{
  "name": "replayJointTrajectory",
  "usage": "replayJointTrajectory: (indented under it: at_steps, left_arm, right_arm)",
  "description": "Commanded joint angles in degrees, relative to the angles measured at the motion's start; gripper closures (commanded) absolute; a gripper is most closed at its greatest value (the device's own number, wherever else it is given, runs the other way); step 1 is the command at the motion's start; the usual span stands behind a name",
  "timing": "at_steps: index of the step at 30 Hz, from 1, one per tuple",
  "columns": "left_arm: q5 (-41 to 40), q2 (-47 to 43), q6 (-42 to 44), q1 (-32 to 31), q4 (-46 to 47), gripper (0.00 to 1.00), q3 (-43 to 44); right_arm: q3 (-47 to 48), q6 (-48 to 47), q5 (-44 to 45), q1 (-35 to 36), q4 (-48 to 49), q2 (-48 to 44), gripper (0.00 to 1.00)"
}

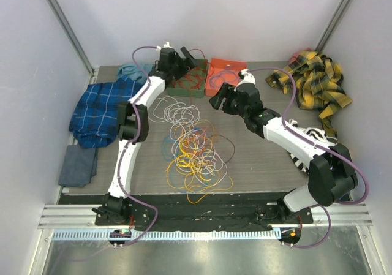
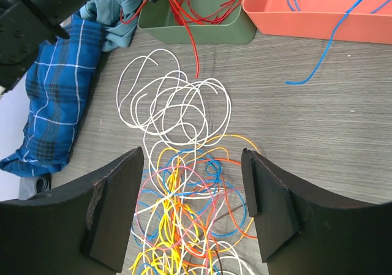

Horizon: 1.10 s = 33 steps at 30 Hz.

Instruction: Untangle the cables

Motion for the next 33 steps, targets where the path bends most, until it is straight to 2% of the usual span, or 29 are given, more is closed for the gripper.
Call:
replayJointTrajectory:
  at_steps: [1, 7, 9, 13, 15, 19, 22, 23, 33]
  left_arm:
    - [-4.1, -10.9, 7.0, 1.0, -0.3, 0.00, -4.1]
    - [-14.2, -28.6, 12.1, 1.3, 5.2, 0.00, -23.7]
    - [-16.0, -33.8, 13.0, 1.4, 5.9, 0.00, -27.1]
    - [-22.3, -41.6, 11.7, 1.9, 6.5, 0.00, -38.4]
    - [-22.3, -44.3, 10.3, 2.3, 8.6, 0.00, -42.6]
    - [-17.2, -41.8, 5.3, 4.1, 10.0, 0.00, -47.5]
    - [-9.3, -38.3, -1.0, 6.1, 16.2, 0.00, -50.8]
    - [-6.5, -37.6, -2.8, 6.5, 22.0, 0.00, -52.1]
    - [-3.4, -30.1, -18.0, 10.9, 40.2, 0.00, -59.5]
  right_arm:
    - [0.0, -0.5, 0.6, 0.3, 2.4, -1.2, 0.27]
    - [-0.3, 0.7, -0.7, 0.2, 3.3, -1.1, 0.27]
    - [-0.5, 0.9, -1.0, 0.3, 3.4, -1.4, 0.28]
    - [-0.6, 1.0, -0.7, 0.6, 3.4, -2.0, 0.27]
    - [-0.7, 1.0, -0.7, 0.5, 3.5, -2.4, 0.27]
    - [-0.8, 1.4, -0.8, 0.7, 3.7, -2.5, 0.27]
    - [-0.8, 1.6, -0.9, 0.7, 3.4, -2.9, 0.28]
    - [-0.8, 1.6, -0.7, 0.7, 3.4, -3.1, 0.27]
    - [-0.4, 0.9, 0.1, 0.7, 2.4, -2.5, 0.28]
